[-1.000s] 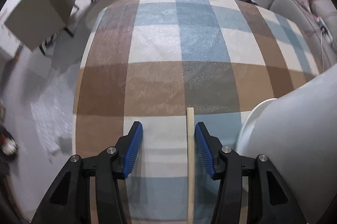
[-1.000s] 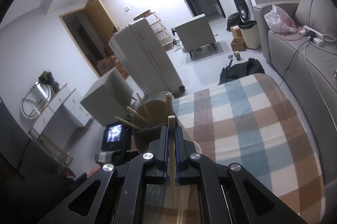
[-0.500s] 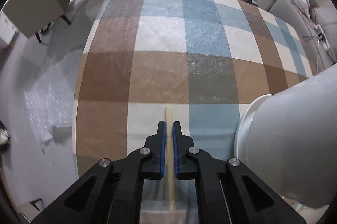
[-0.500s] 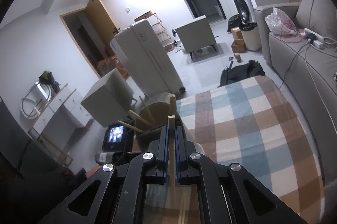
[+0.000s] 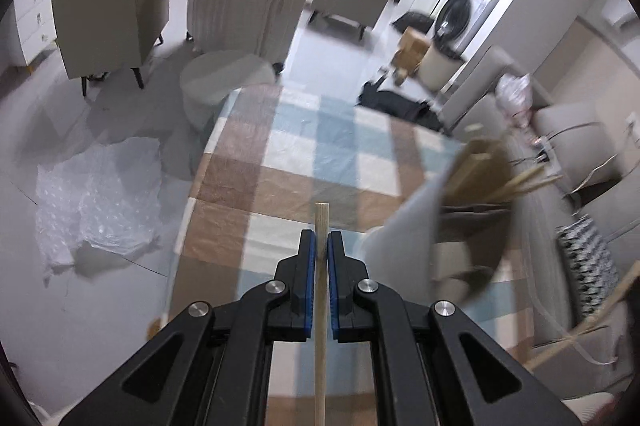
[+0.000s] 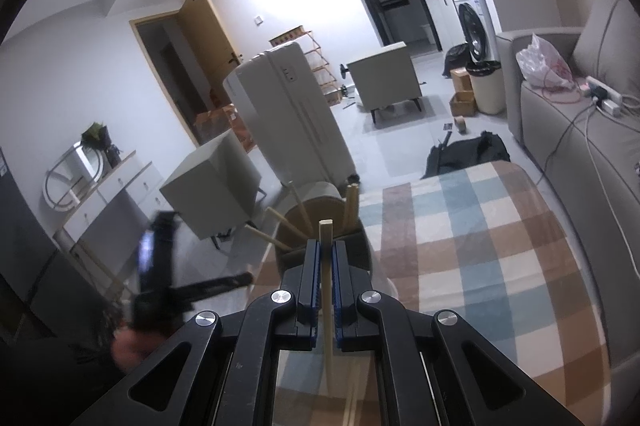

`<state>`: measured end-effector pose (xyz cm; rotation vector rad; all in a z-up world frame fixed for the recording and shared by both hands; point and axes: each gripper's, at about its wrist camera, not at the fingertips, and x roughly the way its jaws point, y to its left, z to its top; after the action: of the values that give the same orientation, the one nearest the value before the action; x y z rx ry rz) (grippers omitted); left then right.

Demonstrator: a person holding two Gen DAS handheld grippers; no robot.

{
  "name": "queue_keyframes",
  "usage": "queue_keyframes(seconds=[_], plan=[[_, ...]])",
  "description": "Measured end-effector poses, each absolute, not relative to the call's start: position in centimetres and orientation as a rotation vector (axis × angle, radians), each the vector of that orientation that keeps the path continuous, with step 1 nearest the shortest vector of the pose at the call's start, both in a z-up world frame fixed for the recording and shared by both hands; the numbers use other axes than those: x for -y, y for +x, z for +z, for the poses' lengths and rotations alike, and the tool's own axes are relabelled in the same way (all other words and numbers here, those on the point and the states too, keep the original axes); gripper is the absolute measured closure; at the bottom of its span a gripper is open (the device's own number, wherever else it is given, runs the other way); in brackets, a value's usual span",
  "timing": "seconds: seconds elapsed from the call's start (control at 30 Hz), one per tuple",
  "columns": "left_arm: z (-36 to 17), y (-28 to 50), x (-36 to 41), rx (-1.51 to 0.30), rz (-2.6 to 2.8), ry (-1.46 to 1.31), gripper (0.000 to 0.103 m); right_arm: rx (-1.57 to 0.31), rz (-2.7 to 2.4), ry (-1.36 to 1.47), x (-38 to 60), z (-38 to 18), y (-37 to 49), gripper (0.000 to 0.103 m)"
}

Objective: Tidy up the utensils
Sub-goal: 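Carry both held chopsticks up above the white holder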

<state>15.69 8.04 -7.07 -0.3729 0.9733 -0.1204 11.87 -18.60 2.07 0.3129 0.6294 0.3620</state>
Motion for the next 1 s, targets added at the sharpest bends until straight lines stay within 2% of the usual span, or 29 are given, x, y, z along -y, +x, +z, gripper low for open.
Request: queue_keyframes(seconds=[0.23,0.43,0.57,0.8,1.0], plan=[[-1.8,13.1,-8.6,-0.863,-0.171,-0.443,0.101,-0.608,0.37,0.312,18.0,3.1,11.0,0.098],[5.1,13.9,-7.6,-0.627,-0.211,-0.448,0.101,-0.551,0.368,0.335,18.4,6.1,11.7,0.098],[7.7,16.3,-6.5,-0.496,-0.216,-0.42,0.101,-0.497,0.369,0.316,18.3,9.3,13.6,0.098],[7.2,21.6,-4.7,-0.384,-0.184,-0.374,0.101,-0.437,0.364,0.274,17.5,12.4,18.0,0.098],[4.5,23.8,-4.7,-0.331,-0.15,-0.364,0.101,-0.457,0.337,0.288,17.4,10.9,21.6,0.098]])
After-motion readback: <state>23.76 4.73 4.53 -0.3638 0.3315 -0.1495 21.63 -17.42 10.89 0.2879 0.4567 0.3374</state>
